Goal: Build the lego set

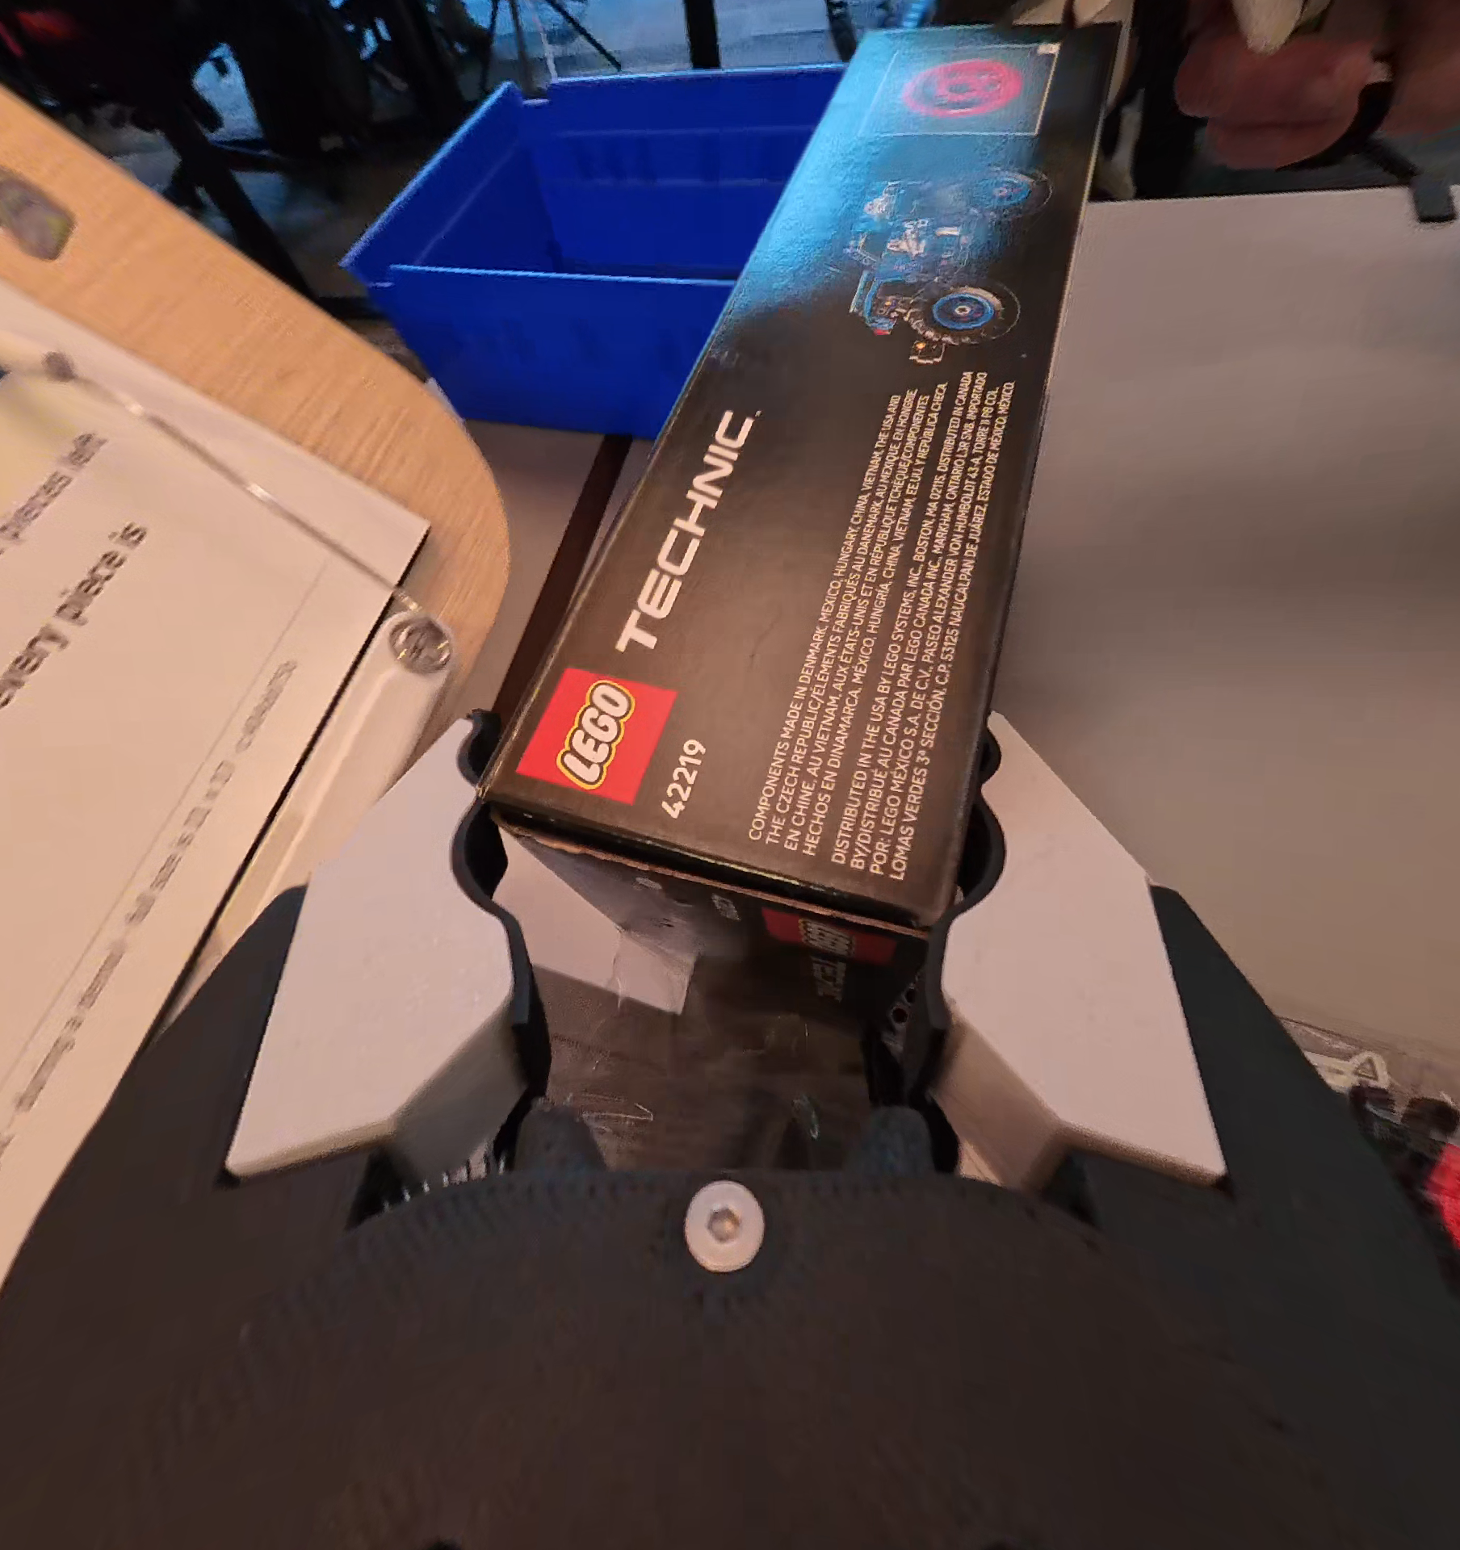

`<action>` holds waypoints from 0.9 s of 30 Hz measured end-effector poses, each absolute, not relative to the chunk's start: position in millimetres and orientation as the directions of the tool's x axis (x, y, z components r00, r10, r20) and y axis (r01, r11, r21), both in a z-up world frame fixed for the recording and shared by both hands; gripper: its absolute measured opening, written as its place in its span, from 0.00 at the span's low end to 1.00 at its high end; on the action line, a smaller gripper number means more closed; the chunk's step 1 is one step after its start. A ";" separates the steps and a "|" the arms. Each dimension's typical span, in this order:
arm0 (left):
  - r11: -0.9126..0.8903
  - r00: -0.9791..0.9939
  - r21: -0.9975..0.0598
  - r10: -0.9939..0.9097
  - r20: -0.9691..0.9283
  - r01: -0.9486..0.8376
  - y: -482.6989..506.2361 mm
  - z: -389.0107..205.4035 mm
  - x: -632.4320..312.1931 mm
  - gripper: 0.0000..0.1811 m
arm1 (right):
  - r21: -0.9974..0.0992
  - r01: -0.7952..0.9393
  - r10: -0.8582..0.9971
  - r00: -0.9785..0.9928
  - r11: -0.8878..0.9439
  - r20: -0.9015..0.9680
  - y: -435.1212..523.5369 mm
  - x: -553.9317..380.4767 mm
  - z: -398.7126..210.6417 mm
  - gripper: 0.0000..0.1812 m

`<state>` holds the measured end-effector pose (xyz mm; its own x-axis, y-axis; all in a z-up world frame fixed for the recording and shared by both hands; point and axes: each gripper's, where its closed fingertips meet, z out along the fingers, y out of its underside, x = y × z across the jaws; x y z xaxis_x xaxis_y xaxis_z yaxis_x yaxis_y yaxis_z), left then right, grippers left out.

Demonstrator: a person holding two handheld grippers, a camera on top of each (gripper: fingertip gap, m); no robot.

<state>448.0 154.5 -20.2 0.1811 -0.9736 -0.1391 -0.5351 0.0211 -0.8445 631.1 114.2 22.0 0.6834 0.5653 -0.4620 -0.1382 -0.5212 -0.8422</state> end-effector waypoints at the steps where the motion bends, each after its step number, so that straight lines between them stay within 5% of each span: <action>1: 0.011 0.202 -0.847 -0.969 -0.139 -0.531 157.3 -20.0 445.8 0.59 | -0.841 -0.136 0.567 0.682 -0.524 -0.463 121.8 628.9 21.7 0.34; 12: -0.022 0.301 -0.857 -0.941 -0.157 -0.515 172.0 -19.8 470.5 0.60 | -0.814 -0.199 0.548 0.650 -0.546 -0.526 169.9 657.0 23.5 0.30; 17: 0.016 0.276 -0.841 -0.941 -0.195 -0.541 160.2 -20.2 464.8 0.70 | -0.819 -0.186 0.546 0.663 -0.543 -0.512 162.7 664.2 21.4 0.36; 21: 0.055 0.312 -0.886 -0.924 -0.220 -0.460 153.1 14.9 451.7 0.75 | -0.845 -0.149 0.540 0.709 -0.513 -0.453 155.7 669.4 23.9 0.39; 27: 0.143 0.400 -0.884 -0.851 -0.340 -0.446 121.9 75.8 396.3 0.68 | -0.934 0.005 0.487 0.854 -0.356 -0.181 129.2 676.9 53.6 0.38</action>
<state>396.3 121.9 75.8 0.3998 -0.8514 -0.3395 -0.4457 0.1432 -0.8837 676.9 129.2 53.6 0.8543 0.4872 -0.1809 0.0053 -0.3563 -0.9344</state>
